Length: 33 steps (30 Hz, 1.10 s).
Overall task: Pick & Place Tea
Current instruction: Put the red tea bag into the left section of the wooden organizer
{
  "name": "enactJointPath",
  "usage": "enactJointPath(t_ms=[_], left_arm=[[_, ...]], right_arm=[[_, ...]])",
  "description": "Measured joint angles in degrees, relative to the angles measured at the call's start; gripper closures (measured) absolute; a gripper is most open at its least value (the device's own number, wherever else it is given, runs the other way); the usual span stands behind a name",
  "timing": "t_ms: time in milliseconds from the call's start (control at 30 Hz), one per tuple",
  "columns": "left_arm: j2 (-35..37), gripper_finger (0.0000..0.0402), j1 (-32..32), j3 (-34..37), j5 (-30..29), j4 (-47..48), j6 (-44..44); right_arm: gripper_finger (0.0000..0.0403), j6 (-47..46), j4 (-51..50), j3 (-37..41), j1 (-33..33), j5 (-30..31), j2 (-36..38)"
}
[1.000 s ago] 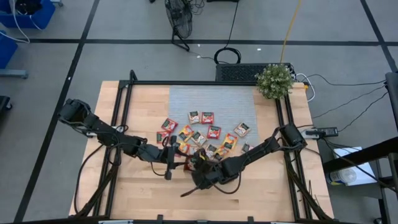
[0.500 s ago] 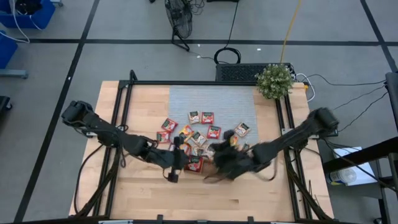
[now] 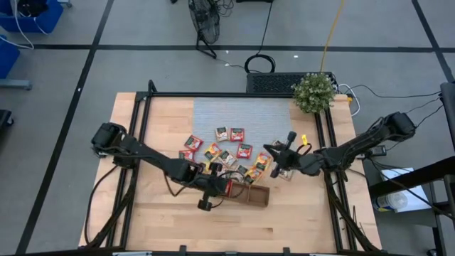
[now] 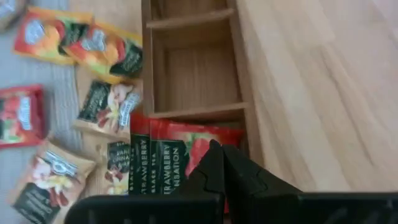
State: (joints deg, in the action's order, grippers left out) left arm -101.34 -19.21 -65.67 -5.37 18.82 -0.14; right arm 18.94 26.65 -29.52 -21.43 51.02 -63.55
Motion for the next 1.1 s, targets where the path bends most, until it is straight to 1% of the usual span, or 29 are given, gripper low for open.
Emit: enactJointPath(t_ms=[100, 400, 467, 567, 633, 833, 1000, 1100], left_arm=[[-2.20, 0.0400, 1.25, -1.79, 4.87, 0.35, 0.16], [-8.98, 0.0401, 5.18, -6.86, 13.84, 5.66, -0.22], [-10.51, 0.0401, 5.49, -8.83, 15.29, 7.77, -0.50], [-12.70, 0.0401, 5.79, -11.40, 15.63, 12.33, -0.93], [-13.78, 0.0401, 5.80, -12.78, 15.12, 13.63, -1.51], [-15.35, 0.0401, 5.53, -13.96, 8.97, 14.02, -5.33], [-14.67, 0.0401, 3.56, -13.83, -0.02, 13.89, -6.85], [-14.13, 0.0401, 2.20, -13.82, -3.23, 13.64, -7.31]], right_arm=[[0.0403, 1.54, 1.85, 1.72, 1.03, -0.08, 0.60], [0.0403, 3.12, 1.97, 1.93, 2.75, -0.30, 0.55], [0.0403, 3.22, 1.82, 1.93, 2.71, -0.34, 0.55], [0.0403, 3.27, 1.68, 1.94, 2.74, -0.58, 0.55], [0.0403, 3.28, 1.29, 1.95, 2.71, -0.92, 0.55], [0.0403, 3.24, 0.96, 1.95, 2.71, -1.82, 0.55], [0.0403, 3.24, 0.90, 1.95, 2.71, -1.81, 0.55], [0.0403, 3.23, 0.95, 1.95, 2.68, -1.81, 0.55]])
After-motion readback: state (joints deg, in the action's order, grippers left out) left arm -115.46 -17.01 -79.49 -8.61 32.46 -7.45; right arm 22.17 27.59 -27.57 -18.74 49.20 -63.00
